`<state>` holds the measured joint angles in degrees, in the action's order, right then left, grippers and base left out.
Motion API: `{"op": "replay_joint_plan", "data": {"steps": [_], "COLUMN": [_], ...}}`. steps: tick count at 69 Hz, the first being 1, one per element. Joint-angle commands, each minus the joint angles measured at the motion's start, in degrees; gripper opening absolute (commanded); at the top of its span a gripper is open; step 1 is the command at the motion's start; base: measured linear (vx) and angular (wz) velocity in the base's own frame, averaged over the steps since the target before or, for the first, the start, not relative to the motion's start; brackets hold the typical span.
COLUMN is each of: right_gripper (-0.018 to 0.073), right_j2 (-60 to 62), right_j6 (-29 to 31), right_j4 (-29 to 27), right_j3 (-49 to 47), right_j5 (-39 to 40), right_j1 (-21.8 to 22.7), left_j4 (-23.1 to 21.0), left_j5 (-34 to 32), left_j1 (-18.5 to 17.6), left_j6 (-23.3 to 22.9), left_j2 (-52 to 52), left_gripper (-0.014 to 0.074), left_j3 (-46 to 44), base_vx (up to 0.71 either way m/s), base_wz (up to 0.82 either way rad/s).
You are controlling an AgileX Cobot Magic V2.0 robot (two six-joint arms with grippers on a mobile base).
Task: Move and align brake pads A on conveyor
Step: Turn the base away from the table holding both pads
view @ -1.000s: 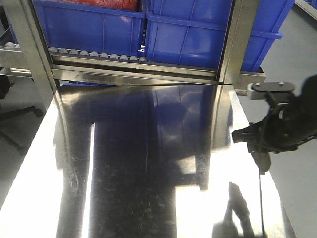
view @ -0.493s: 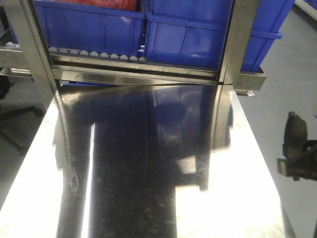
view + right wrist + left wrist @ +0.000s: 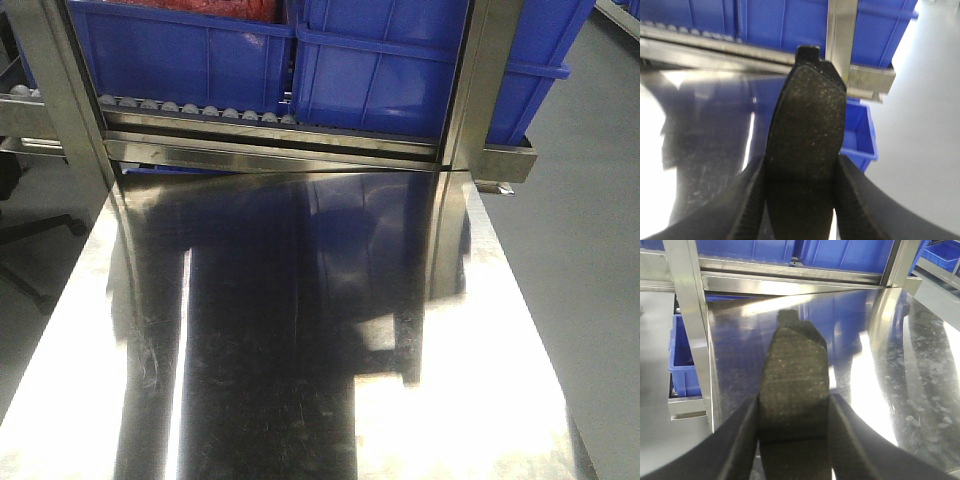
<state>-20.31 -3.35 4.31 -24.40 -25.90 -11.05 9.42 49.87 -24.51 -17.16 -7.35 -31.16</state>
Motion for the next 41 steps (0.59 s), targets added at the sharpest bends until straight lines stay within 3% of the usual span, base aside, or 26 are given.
{"op": "replay_joint_plan", "data": {"steps": [1, 41], "right_gripper": [-0.0002, -0.0002], "right_j2": [2.54, 4.87], "right_j6": [0.62, 0.56], "right_j4": [1.59, 1.52], "right_j3": [-0.29, -0.10], "right_j5": [5.69, 1.85], "right_j1": [0.23, 0.23], "left_j4": [0.53, 0.53], "left_j5": [-5.48, -5.48], "left_j1": [-0.30, -0.30], "left_j6": [0.02, 0.02], "left_j2": [-0.84, -0.84], "left_gripper": [-0.0006, -0.0006], "left_j3": [-1.52, -1.52], "base_vx": [0.00, 0.00], "base_wz": [0.00, 0.00]}}
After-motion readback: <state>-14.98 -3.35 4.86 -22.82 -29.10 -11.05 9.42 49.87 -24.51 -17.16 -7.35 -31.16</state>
